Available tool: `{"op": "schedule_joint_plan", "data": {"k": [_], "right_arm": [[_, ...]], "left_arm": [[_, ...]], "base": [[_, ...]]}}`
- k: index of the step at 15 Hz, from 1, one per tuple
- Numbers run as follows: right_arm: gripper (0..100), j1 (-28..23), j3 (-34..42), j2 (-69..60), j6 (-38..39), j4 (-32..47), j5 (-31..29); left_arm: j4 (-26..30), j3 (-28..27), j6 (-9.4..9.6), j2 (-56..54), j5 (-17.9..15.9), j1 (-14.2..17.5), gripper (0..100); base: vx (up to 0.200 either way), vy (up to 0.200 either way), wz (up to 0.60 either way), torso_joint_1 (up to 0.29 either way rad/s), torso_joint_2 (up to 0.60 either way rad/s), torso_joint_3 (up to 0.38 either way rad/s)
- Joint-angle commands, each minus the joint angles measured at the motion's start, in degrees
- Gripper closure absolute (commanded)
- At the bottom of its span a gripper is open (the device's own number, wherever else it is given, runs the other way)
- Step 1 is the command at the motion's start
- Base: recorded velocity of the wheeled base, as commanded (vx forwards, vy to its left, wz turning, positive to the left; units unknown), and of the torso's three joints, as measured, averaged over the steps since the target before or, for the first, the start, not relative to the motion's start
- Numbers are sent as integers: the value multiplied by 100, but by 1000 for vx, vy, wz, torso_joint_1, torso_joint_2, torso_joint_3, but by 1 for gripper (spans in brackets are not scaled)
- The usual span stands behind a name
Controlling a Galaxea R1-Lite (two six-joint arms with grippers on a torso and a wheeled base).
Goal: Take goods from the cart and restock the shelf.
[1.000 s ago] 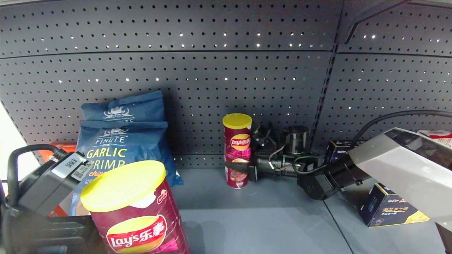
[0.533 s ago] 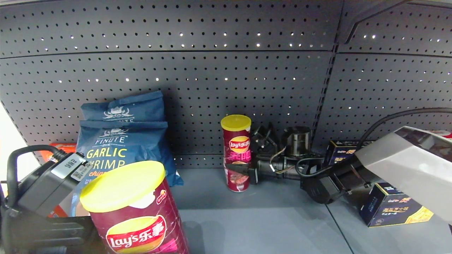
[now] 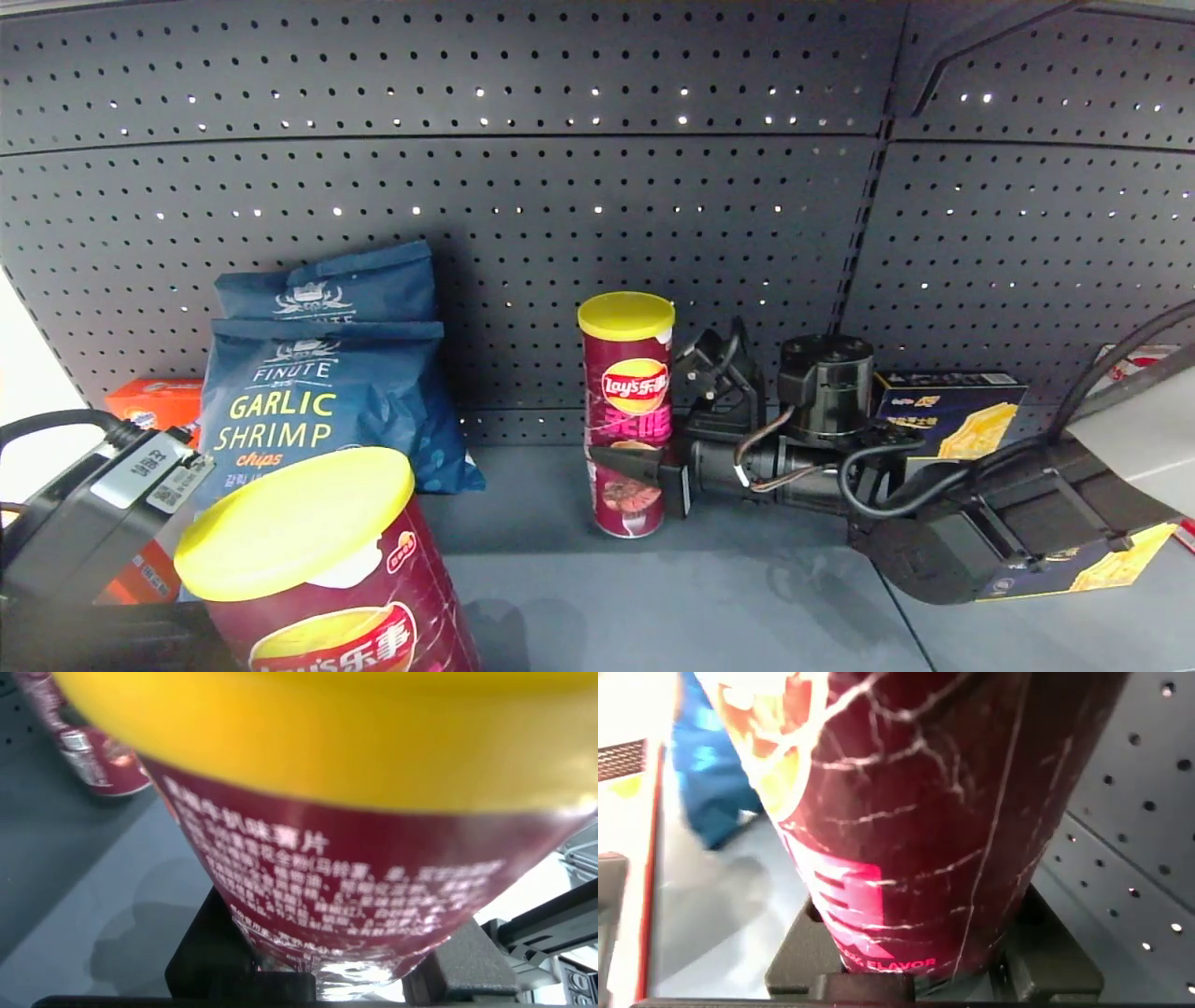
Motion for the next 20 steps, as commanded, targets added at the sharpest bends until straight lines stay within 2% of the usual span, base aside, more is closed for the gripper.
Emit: {"op": "schedule_joint_plan", "data": {"k": [1, 5, 10, 20], "right_arm": [[100, 205, 550, -484, 5, -159, -32], [100, 407, 1314, -906, 5, -510, -287], [100, 495, 1921, -1284, -4, -800, -339], [100, 609, 2791, -968, 14, -1741, -322]], "left_arm": [[-1, -3, -1, -28, 2, 0, 100], [-1, -3, -1, -37, 2, 9, 100], [-1, -12, -10, -28, 11, 62, 100], [7, -83, -10, 25, 38, 70, 100]], "base": [[0, 0, 0, 0, 0, 0], [0, 0, 0, 0, 0, 0], [0, 0, 0, 0, 0, 0], [0, 0, 0, 0, 0, 0]]}}
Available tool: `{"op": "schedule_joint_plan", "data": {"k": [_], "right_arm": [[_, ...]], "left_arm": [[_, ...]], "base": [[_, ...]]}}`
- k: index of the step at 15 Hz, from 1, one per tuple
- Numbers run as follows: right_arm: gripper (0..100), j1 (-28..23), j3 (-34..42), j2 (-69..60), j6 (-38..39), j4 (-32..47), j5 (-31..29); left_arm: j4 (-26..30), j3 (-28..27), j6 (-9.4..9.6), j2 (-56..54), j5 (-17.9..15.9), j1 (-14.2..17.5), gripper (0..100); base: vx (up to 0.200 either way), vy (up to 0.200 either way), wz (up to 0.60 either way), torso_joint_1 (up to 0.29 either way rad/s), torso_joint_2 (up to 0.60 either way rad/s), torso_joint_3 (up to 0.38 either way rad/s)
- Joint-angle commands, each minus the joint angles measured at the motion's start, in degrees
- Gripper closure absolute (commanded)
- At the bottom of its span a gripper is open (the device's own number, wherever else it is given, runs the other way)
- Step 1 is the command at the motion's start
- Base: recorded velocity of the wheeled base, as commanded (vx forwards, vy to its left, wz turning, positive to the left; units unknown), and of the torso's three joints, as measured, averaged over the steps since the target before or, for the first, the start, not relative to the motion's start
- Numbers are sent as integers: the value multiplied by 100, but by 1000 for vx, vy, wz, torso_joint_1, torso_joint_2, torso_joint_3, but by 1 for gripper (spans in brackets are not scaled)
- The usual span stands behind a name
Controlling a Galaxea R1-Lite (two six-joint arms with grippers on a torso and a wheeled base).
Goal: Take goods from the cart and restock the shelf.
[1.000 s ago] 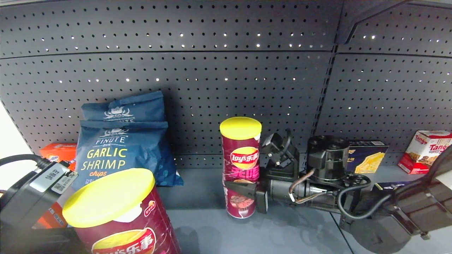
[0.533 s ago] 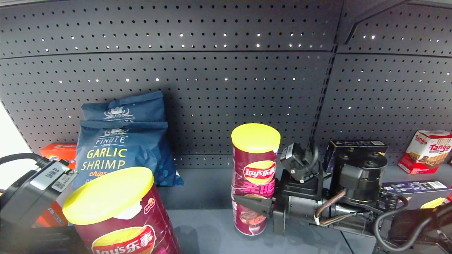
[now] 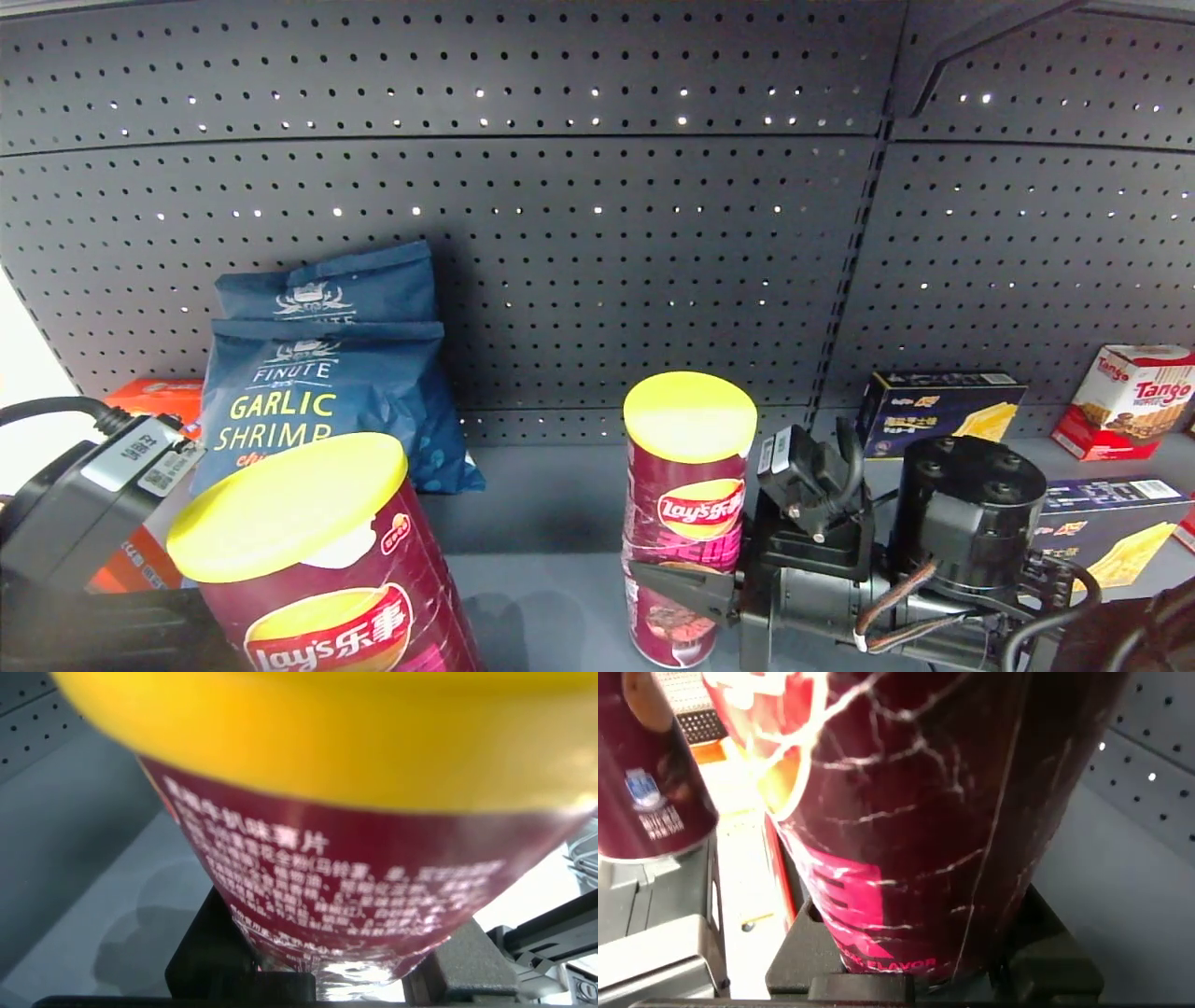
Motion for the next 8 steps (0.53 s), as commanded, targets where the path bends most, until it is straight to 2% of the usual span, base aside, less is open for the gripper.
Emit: {"op": "schedule_joint_plan", "data": {"k": [1, 5, 8], "right_arm": [[100, -3, 104, 229, -2, -68, 4], [100, 6, 113, 484, 7, -270, 4], [100, -3, 87, 607, 104, -314, 13]], "left_arm": [[-4, -15, -2, 47, 0, 0, 100], [-4, -6, -2, 91, 0, 0, 100], [-12, 3, 7, 117, -27, 158, 100]], "base": [[0, 0, 0, 0, 0, 0], [0, 0, 0, 0, 0, 0], [0, 0, 0, 0, 0, 0]]}}
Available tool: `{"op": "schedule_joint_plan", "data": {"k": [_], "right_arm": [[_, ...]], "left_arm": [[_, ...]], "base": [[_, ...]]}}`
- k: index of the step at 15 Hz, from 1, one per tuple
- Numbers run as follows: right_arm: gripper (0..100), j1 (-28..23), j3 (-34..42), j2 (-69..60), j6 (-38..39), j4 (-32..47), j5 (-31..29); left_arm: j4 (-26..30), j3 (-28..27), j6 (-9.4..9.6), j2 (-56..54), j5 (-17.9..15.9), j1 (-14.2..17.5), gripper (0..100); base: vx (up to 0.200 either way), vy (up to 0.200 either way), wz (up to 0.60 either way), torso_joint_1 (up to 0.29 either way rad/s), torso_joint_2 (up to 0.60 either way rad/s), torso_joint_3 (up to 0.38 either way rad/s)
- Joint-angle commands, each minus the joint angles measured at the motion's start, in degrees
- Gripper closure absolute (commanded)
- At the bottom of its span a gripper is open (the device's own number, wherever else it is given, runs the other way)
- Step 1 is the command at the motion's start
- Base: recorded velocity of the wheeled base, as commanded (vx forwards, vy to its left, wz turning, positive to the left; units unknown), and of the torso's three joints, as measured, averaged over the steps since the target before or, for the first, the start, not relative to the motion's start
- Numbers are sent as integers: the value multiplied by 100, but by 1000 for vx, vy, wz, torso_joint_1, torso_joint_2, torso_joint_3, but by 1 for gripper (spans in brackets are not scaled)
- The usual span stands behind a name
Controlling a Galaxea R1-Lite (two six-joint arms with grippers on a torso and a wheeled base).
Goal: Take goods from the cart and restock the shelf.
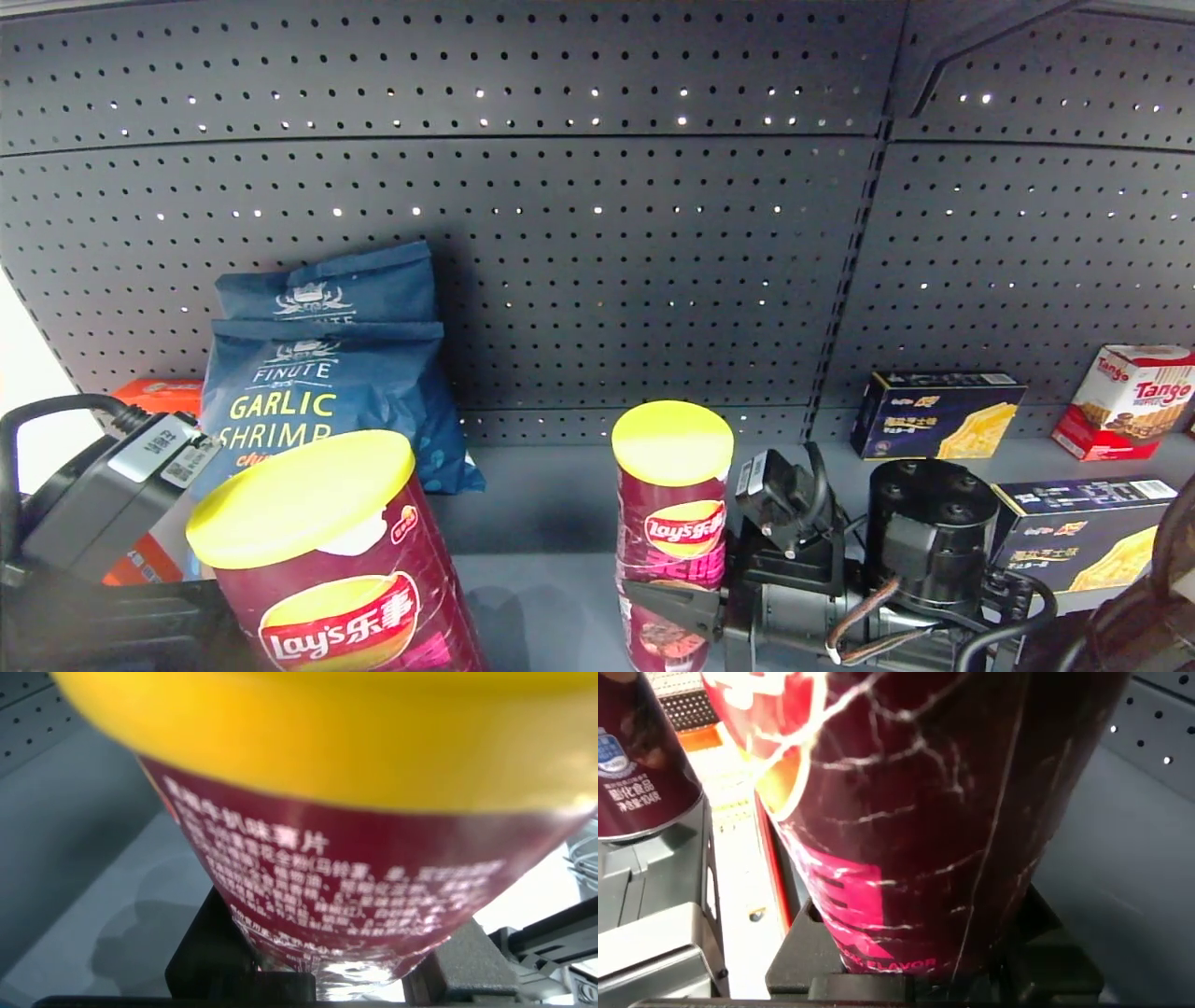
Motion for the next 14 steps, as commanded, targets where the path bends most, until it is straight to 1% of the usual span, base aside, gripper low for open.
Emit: {"op": "schedule_joint_plan", "data": {"k": [1, 10, 11, 14], "right_arm": [[100, 1, -7, 128, -4, 16, 0], [100, 1, -7, 119, -12, 7, -17], [0, 1, 2, 110, -4, 7, -17], [0, 1, 2, 101, -4, 7, -17]], "left_arm": [[-5, 1, -6, 16, -2, 53, 100], [-5, 18, -6, -1, -11, 53, 100], [-5, 27, 3, -10, -11, 53, 100], [-5, 45, 3, -10, -11, 53, 100]], "base": [[0, 0, 0, 0, 0, 0], [0, 0, 0, 0, 0, 0], [0, 0, 0, 0, 0, 0], [0, 0, 0, 0, 0, 0]]}}
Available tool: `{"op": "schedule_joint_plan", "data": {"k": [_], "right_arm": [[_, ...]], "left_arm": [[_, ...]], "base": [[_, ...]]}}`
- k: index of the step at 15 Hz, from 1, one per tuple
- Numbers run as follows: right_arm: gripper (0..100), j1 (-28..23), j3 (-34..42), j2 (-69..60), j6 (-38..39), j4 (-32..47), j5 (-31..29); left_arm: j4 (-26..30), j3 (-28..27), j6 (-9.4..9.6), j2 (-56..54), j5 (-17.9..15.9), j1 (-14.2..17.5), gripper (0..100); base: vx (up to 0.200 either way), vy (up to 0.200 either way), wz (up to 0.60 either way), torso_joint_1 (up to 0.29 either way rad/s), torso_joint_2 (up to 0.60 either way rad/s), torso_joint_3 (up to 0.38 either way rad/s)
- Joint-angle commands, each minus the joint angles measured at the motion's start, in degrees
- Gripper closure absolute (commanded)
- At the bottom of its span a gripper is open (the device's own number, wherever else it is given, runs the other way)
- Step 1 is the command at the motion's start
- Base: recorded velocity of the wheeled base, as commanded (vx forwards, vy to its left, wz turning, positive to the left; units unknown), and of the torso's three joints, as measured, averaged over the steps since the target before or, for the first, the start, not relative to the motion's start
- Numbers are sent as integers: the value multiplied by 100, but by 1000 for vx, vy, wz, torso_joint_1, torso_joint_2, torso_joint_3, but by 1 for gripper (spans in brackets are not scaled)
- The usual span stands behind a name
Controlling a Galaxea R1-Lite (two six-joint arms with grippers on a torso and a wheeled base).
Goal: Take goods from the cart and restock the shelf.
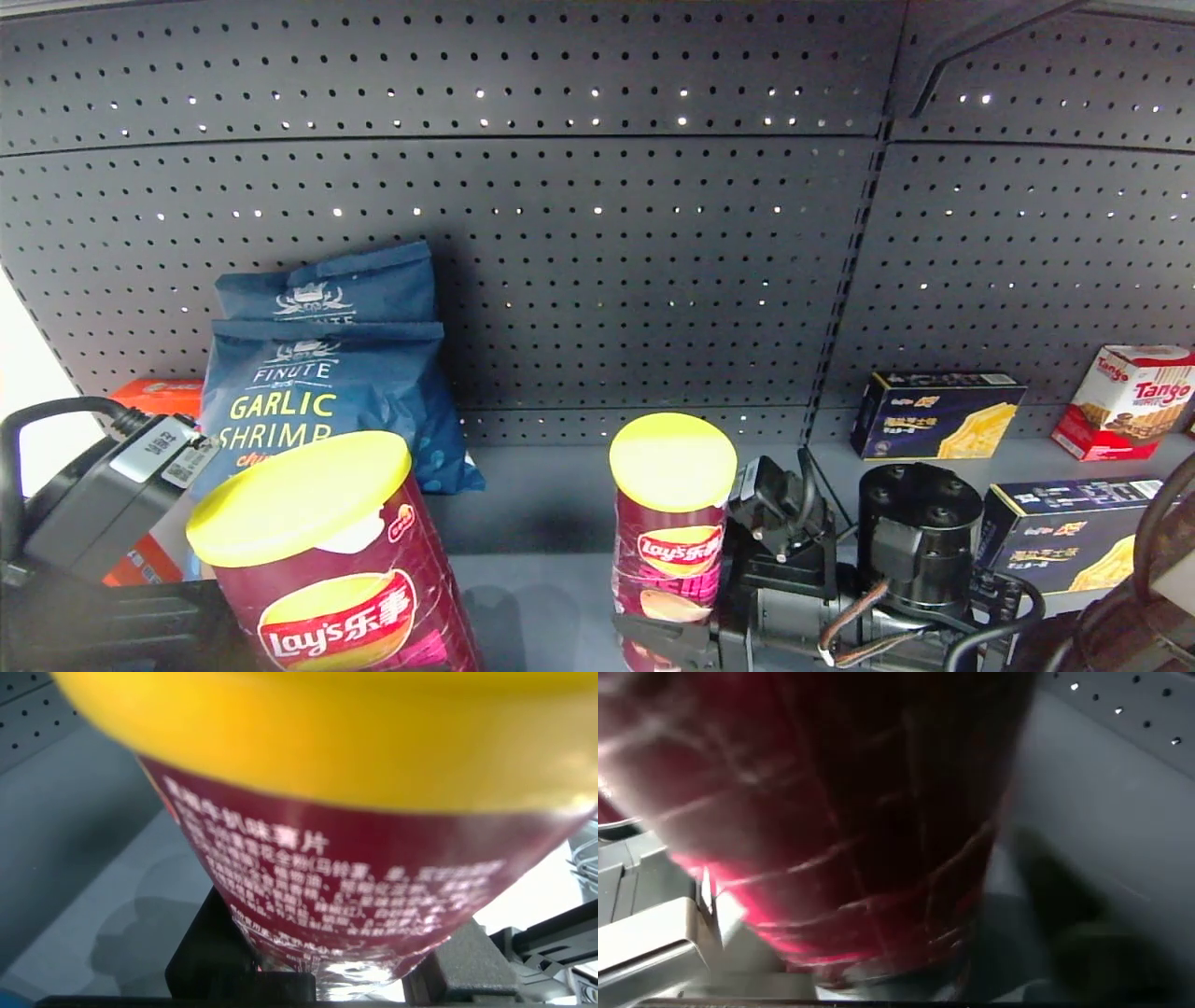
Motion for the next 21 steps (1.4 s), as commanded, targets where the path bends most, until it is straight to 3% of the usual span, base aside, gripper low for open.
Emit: {"op": "schedule_joint_plan", "data": {"k": [1, 10, 18, 21], "right_arm": [[0, 3, 6, -10, 0, -32, 7], [0, -261, 410, -713, -9, -94, -2], [0, -349, 1526, -2594, -9, -23, 7], [0, -472, 1263, -3446, -18, 653, -2]], "left_arm": [[-3, 3, -2, -2, 0, 1, 100], [-3, -23, -2, -2, 0, 1, 100], [-3, -23, -11, -2, 0, -8, 100], [-3, -6, -11, -2, 0, 1, 100]], "base": [[0, 0, 0, 0, 0, 0], [0, 0, 0, 0, 0, 0], [0, 0, 0, 0, 0, 0], [0, 0, 0, 0, 0, 0]]}}
